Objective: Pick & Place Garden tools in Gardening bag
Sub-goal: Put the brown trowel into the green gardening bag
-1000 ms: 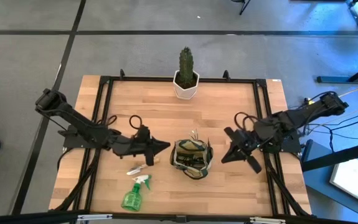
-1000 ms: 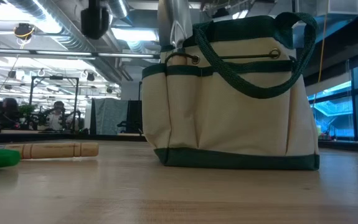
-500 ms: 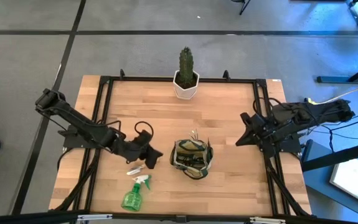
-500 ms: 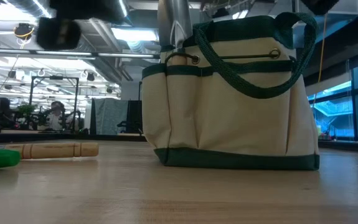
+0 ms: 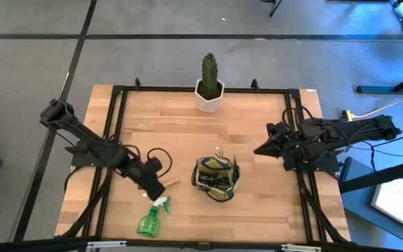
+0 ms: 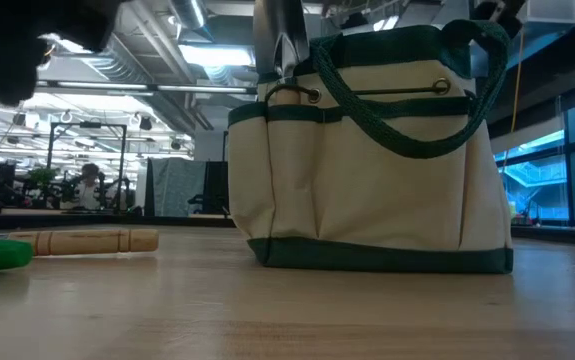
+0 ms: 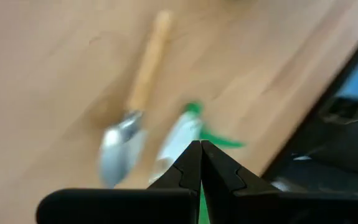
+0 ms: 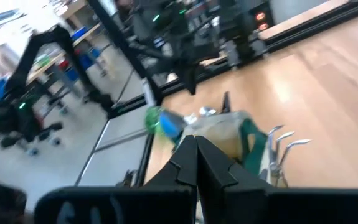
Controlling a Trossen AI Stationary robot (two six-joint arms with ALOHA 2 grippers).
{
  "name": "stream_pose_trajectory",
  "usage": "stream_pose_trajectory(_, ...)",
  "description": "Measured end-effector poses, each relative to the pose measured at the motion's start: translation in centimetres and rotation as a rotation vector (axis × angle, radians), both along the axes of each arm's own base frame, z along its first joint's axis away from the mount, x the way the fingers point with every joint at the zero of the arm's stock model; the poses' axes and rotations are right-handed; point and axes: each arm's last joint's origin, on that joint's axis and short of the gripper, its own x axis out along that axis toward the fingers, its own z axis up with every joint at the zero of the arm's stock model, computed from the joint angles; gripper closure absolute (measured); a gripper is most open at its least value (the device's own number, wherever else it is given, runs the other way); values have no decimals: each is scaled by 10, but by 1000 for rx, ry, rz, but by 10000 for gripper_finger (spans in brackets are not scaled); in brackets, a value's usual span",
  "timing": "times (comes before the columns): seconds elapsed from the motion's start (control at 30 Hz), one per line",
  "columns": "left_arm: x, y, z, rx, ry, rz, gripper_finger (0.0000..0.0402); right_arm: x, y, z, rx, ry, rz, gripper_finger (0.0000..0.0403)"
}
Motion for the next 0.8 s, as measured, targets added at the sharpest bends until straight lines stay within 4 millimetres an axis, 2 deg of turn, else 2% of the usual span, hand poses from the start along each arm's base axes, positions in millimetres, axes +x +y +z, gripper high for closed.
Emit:
stream_pose_trajectory(0.23, -17, -10, -6, 271, -30, -119, 400, 16, 0, 0, 2, -32, -107, 402)
stream_pose_trajectory(0.4, -24, -11, -33, 321, 28, -254, 391, 26, 1, -5, 7, -5, -152, 402)
stream_pose_trajectory(0.57, -22, -11, -56, 279, -17, -291, 332, 35, 4, -8, 47, 4, -151, 402)
stream_pose_trajectory(0.8, -12, -3, -63, 305, -111, -272, 232, 39, 5, -6, 60, -24, -151, 402)
